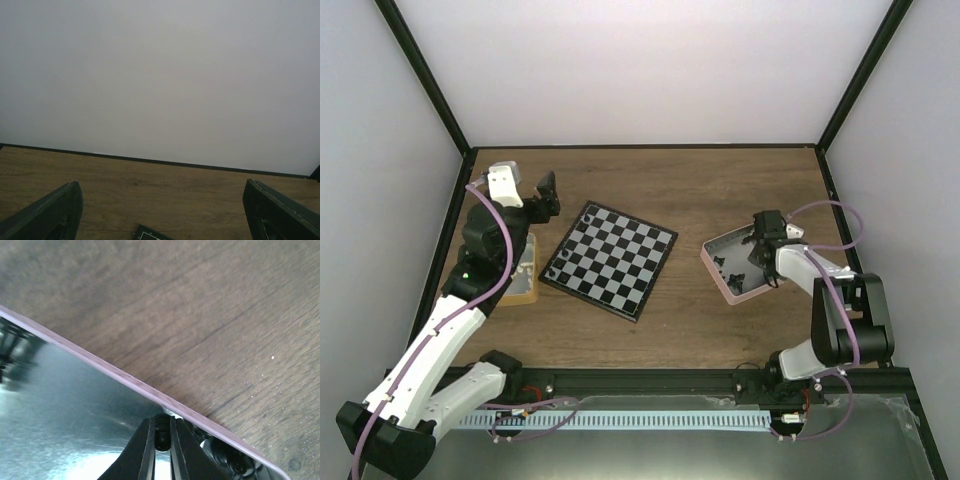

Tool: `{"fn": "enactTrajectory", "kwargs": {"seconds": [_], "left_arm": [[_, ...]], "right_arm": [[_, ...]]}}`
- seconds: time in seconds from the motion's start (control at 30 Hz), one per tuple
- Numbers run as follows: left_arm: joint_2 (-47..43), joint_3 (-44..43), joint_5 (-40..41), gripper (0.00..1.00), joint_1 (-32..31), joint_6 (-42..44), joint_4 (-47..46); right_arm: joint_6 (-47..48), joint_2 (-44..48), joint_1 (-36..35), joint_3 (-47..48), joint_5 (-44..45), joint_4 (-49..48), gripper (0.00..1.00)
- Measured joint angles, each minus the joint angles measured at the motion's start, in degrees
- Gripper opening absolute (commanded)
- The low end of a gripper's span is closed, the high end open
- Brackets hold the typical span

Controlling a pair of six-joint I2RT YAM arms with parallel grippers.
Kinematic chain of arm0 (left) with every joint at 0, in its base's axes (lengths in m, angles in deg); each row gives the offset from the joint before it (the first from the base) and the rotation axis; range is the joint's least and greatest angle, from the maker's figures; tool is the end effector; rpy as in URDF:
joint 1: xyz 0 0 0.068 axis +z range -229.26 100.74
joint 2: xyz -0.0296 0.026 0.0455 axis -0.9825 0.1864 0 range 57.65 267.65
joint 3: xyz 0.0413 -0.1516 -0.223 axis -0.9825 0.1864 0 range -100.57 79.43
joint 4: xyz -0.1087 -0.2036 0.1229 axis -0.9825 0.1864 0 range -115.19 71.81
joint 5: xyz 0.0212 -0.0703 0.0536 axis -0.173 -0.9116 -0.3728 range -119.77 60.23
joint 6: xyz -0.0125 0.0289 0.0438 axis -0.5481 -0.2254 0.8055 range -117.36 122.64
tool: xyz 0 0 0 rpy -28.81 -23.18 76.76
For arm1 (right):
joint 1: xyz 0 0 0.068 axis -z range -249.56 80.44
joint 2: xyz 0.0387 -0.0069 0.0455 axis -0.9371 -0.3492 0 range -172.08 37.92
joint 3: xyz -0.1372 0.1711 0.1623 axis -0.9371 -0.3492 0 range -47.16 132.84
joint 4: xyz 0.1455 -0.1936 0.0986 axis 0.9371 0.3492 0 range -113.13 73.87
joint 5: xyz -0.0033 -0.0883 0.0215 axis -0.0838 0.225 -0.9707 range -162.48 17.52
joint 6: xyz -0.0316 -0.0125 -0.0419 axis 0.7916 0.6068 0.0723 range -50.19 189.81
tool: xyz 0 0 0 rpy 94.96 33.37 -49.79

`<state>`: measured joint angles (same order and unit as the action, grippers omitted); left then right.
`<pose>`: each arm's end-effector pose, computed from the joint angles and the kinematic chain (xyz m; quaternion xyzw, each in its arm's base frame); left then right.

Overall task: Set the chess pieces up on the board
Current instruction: Pick up the chess piece from the storage box.

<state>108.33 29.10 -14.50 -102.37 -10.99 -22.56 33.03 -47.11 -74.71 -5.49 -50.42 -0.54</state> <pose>0.1935 -0.0724 0.3705 -0.0317 0.7239 -0.1237 0.6779 0.2603 0.0099 0.1541 0.2999 0.9128 -0.1016 0.2579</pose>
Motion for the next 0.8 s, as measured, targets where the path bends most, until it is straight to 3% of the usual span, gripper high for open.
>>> {"fn": "enactTrajectory", "kwargs": {"seconds": [0.4,0.57,0.8], "left_arm": [[0.0,0.0,-0.31,0.89,0.0,0.0,-0.02],[0.0,0.0,-0.35,0.89,0.0,0.0,-0.02],[-0.11,0.0,0.11,0.89,0.0,-0.02,0.0]], "right_arm": [[1.79,6.34,-4.96,6.12,-2.21,3.08,0.01],[0.96,5.64,-14.8,10.45,-3.82,4.96,0.01],[-0.24,-3.63,-30.99,20.24,-6.47,4.11,0.01]]}}
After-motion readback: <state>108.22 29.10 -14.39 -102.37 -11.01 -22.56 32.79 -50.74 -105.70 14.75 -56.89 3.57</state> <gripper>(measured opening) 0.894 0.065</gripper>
